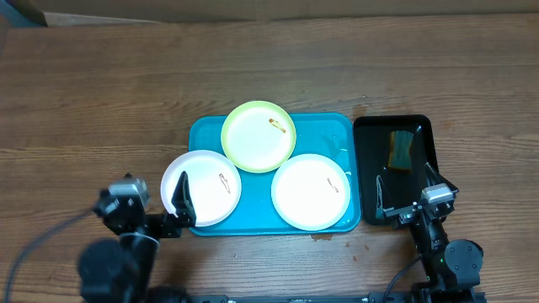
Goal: Clean dirty plates on tray and stack at the side
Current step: 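Reach the left gripper to the right white plate's rim and grip it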
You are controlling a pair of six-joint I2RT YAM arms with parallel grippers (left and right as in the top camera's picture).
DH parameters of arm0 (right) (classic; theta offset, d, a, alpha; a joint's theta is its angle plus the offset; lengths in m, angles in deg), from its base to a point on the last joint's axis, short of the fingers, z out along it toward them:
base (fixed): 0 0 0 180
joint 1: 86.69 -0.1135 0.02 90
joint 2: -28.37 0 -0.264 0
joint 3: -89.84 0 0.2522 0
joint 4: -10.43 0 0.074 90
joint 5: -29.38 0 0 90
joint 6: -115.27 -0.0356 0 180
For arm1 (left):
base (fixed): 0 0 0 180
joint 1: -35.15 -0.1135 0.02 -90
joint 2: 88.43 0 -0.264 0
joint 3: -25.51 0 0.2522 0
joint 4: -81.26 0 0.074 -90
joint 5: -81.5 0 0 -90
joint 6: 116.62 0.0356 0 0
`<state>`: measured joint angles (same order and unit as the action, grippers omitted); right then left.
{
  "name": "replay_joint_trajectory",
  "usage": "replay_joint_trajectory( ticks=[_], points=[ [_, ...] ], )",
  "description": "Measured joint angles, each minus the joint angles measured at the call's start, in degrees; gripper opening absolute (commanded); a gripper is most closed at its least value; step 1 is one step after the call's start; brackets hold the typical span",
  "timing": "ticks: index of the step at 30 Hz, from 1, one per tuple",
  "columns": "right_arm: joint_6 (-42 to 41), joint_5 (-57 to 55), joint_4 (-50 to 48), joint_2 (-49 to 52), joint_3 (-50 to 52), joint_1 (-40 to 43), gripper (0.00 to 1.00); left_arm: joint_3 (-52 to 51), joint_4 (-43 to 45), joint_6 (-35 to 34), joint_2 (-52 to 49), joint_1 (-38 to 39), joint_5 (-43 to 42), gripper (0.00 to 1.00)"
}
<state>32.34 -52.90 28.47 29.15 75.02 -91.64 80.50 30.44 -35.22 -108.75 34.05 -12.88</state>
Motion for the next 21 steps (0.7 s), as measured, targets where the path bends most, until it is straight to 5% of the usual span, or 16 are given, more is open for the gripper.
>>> replay_joint_trajectory(
  ticks=[9,13,21],
  points=[
    [0.02,0.00,0.04,-0.02,0.00,0.00,1.00,42.84,-33.18,0.04,-39.47,0.00,-17.00,0.99],
    [0.02,0.00,0.02,-0.04,0.00,0.00,1.00,49.42,-37.35,0.22,-49.70,0.00,-24.94,0.46],
    [0.02,0.00,0.00,-0.04,0.00,-0.02,1.00,45.22,-41.38,-0.87,-61.05,5.11,-27.89,0.59]
  ],
)
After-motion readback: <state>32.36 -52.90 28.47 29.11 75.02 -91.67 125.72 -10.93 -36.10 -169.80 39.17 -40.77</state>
